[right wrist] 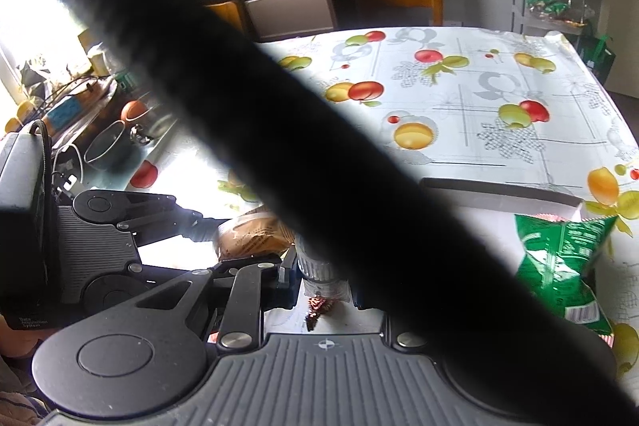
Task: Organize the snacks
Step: 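Lower the snack tube into the box with right tool while left tool holds nut bag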
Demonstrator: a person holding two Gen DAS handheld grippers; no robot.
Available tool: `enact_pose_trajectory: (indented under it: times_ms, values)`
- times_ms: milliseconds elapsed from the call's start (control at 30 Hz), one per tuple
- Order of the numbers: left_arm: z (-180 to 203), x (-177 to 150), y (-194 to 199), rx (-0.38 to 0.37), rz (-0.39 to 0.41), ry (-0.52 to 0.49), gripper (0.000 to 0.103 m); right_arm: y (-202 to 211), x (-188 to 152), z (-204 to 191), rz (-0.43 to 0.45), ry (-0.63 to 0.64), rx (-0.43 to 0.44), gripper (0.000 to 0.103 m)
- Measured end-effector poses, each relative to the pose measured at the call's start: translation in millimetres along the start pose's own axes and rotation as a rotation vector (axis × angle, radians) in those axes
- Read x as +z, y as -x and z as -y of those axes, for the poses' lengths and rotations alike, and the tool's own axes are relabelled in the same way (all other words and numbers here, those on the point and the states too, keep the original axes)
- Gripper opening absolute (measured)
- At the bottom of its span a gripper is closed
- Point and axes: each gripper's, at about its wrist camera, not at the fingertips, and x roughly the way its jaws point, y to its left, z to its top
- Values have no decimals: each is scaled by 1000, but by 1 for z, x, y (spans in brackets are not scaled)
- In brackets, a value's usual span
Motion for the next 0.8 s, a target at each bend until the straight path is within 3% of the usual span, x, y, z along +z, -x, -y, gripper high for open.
enact_pose_trajectory:
  times_ms: [800]
  values:
    - [46, 21, -17, -101, 8, -85, 35, 32, -23, 40, 28, -94, -84, 26]
